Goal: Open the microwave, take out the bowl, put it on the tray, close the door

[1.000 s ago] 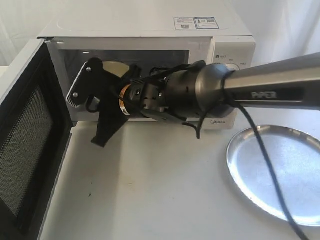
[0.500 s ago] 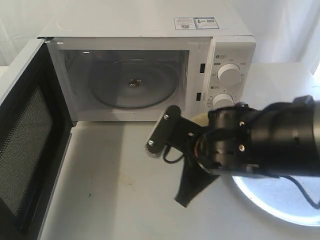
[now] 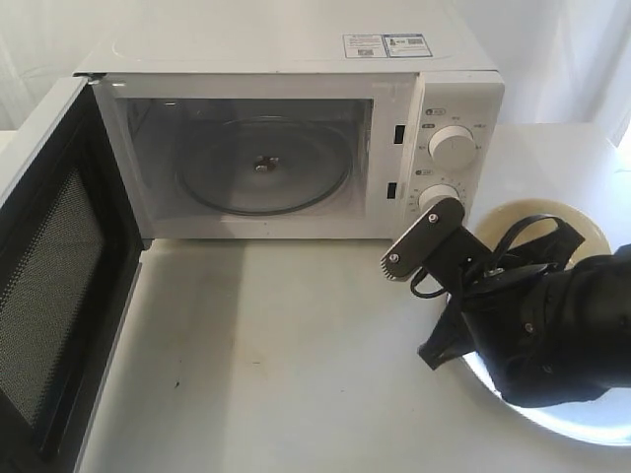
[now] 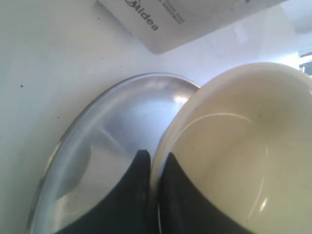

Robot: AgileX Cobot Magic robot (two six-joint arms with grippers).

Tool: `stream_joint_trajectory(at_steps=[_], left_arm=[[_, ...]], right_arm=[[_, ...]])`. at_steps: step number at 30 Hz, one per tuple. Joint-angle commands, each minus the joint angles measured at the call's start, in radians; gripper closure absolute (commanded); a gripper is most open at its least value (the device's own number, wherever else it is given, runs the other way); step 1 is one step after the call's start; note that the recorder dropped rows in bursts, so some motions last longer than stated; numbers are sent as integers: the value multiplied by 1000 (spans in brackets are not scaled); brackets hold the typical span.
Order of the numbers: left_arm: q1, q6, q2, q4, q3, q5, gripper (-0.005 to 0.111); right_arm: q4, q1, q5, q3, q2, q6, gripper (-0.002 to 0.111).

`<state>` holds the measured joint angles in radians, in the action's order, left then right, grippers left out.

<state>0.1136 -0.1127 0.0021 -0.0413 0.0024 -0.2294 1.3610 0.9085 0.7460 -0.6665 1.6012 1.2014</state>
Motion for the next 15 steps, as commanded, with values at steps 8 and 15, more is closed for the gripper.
stream_joint_trajectory(at_steps=[8, 15], left_arm=[[-6, 3, -2, 8, -2, -2, 107], [-6, 3, -2, 8, -2, -2, 107]], right_arm=[[153, -72, -102, 5, 133, 57, 92], [305, -72, -71, -9, 110, 274, 56]])
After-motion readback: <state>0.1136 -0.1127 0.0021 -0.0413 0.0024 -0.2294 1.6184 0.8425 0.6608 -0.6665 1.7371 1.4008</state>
